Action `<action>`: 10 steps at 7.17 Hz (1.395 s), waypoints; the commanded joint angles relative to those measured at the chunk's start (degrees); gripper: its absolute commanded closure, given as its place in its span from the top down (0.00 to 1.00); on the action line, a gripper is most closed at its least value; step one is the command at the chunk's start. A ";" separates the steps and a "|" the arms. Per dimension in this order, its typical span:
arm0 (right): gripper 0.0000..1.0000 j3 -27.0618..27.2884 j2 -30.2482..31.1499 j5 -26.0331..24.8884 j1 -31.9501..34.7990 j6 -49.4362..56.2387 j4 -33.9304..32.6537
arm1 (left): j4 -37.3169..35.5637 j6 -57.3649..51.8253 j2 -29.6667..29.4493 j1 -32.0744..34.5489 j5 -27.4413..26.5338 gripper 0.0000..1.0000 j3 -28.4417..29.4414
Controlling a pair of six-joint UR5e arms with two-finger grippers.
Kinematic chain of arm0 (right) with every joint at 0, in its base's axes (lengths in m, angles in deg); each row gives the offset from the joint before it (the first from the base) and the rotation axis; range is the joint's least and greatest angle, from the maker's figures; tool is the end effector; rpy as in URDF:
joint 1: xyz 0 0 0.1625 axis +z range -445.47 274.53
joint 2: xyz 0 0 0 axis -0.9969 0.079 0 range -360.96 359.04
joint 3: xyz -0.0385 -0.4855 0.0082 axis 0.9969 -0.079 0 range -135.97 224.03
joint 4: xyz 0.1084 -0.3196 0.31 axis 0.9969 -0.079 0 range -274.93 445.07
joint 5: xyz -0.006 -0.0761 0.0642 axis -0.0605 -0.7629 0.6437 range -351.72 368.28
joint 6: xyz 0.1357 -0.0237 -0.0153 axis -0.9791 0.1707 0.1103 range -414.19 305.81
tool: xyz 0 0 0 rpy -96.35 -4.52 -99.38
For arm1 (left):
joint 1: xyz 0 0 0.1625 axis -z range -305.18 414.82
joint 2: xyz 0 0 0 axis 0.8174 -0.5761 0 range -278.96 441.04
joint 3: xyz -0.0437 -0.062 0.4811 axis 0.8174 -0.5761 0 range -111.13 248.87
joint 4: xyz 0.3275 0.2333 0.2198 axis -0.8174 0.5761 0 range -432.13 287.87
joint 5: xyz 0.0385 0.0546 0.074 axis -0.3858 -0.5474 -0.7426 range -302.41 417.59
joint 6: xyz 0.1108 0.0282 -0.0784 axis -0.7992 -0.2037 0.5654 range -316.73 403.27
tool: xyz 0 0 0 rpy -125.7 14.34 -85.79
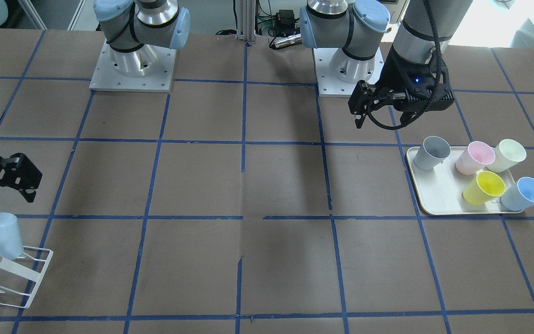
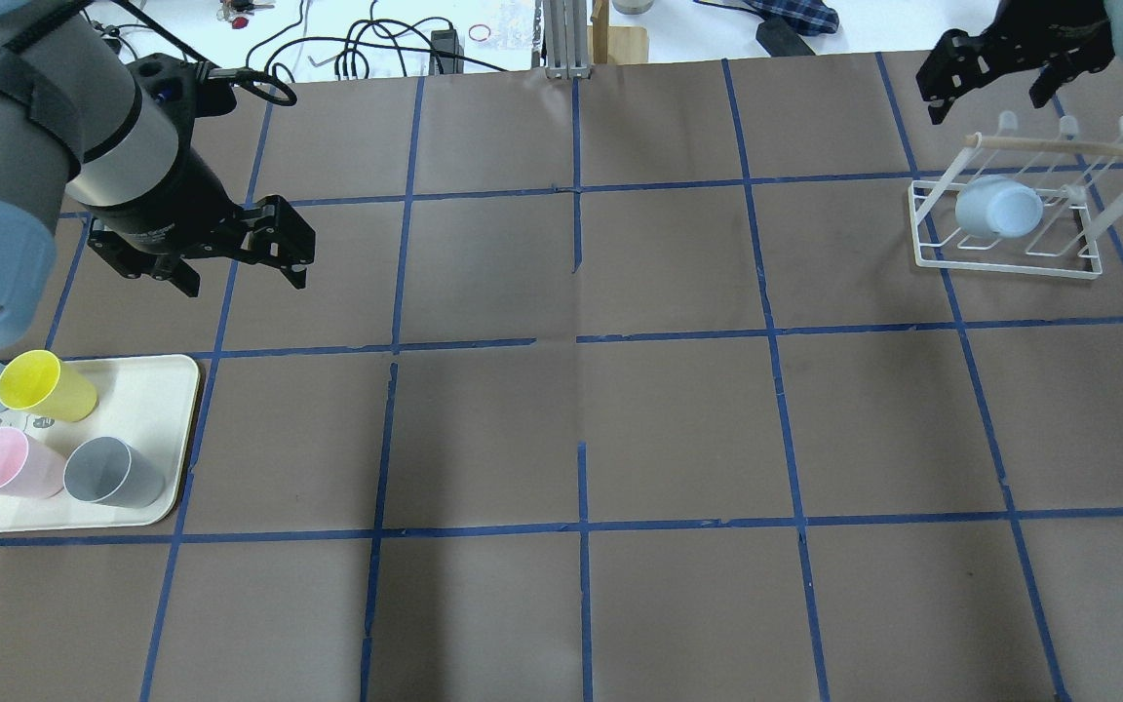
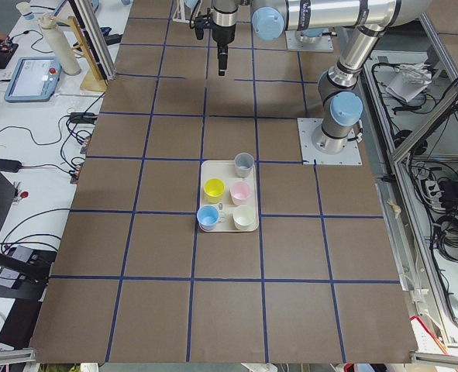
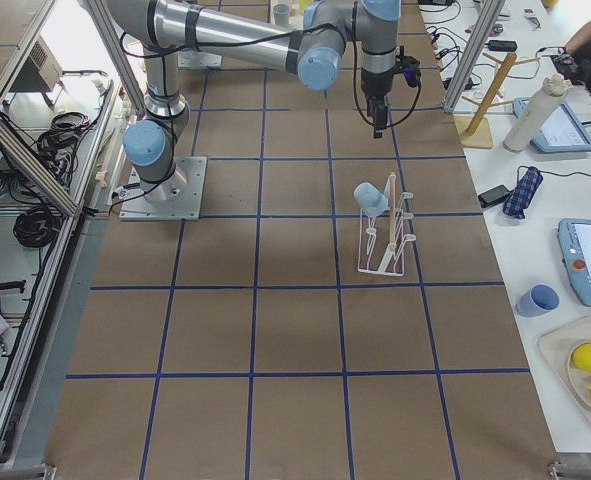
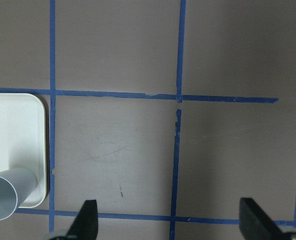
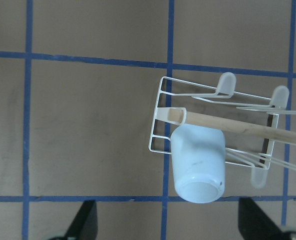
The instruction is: Transfer IKEA cup to right arm and place on rack
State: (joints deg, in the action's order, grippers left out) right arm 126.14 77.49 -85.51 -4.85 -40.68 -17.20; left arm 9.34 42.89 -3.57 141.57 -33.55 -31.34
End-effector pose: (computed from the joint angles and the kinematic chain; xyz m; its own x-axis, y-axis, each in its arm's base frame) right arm 0.0158 -0.6659 0.4900 -0.9933 -0.0601 0.0986 -0.0728 0.9888 -0.1304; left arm -0.1020 -0.5062 0.4786 -0.9985 -0.0515 -0.0204 -0.0501 0.9967 -0.0645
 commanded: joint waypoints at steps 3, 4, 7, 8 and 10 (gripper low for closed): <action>1.00 -0.19 7.15 0.37 14.01 -14.64 8.58 | 0.61 0.02 0.76 0.35 -0.09 1.00 0.45; 1.00 0.59 7.51 0.89 14.91 -14.74 9.28 | 1.05 0.02 1.29 0.43 -0.09 1.00 0.19; 1.00 0.69 8.39 3.01 14.74 -15.35 9.63 | 1.14 0.02 1.38 0.26 1.05 1.00 0.10; 1.00 0.77 8.91 3.18 14.48 -15.53 12.51 | 1.14 0.02 1.47 0.26 0.97 1.00 -0.08; 1.00 0.69 9.00 2.83 13.87 -15.09 13.76 | 1.14 0.02 1.47 0.26 1.05 1.00 -0.08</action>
State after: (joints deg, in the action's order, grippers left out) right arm 126.88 86.35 -82.54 9.37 -56.01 -4.44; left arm 10.48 42.91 -2.15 141.84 -32.53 -31.38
